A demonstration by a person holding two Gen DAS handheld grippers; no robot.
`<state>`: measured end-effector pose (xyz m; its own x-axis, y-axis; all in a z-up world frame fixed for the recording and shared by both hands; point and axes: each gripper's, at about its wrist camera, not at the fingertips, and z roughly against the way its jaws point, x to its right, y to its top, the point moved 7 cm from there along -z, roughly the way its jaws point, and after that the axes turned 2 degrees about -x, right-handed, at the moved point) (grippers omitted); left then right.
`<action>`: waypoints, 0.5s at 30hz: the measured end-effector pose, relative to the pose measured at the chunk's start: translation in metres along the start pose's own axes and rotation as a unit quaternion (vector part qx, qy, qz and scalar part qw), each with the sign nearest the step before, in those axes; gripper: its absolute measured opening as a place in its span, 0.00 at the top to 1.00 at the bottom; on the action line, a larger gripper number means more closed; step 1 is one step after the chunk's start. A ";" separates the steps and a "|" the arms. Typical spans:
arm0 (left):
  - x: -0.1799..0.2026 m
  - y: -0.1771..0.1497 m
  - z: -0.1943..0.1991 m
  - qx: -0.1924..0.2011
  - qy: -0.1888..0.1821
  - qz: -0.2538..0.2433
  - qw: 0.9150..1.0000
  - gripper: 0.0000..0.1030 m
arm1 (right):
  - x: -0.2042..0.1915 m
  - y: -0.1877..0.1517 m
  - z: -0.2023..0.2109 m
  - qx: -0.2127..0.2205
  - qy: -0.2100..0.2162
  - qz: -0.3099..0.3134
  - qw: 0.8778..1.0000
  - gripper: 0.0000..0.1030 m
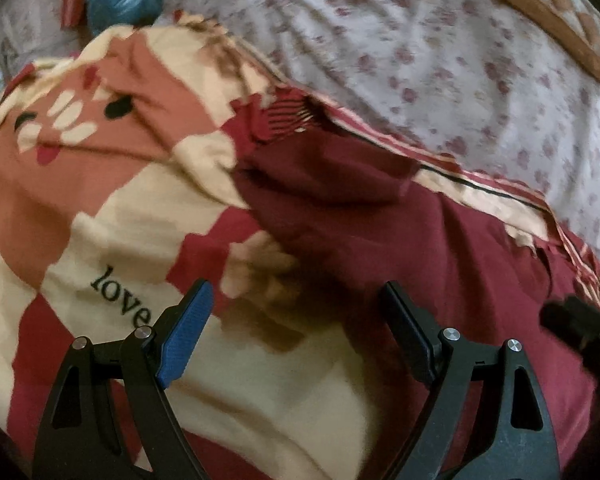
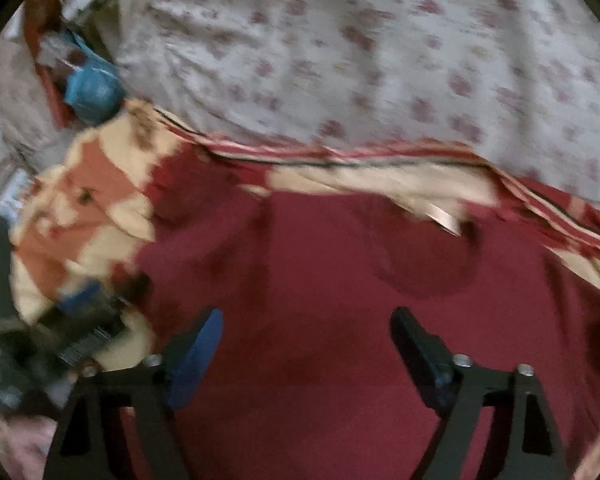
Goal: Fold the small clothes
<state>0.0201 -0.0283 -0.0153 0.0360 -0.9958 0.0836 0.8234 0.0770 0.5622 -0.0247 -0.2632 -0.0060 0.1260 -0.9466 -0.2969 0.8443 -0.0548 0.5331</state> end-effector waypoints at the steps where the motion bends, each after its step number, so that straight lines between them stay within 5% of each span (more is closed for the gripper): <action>1: -0.003 0.000 -0.003 -0.005 -0.003 0.005 1.000 0.17 | -0.008 0.008 -0.004 0.000 0.023 -0.001 1.000 0.28; 11: -0.005 -0.003 -0.026 -0.040 -0.007 0.018 0.999 0.17 | -0.074 0.069 -0.073 -0.039 0.158 -0.011 0.987 0.38; 15: -0.007 -0.004 -0.034 -0.052 -0.011 0.027 0.998 0.16 | -0.078 0.078 -0.099 -0.076 0.175 -0.040 0.981 0.39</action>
<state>0.0363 -0.0228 -0.0462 0.0717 -0.9889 0.1298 0.8753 0.1248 0.4672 0.0824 -0.1625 -0.0196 0.2042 -0.7731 -0.6005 0.9231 -0.0521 0.3810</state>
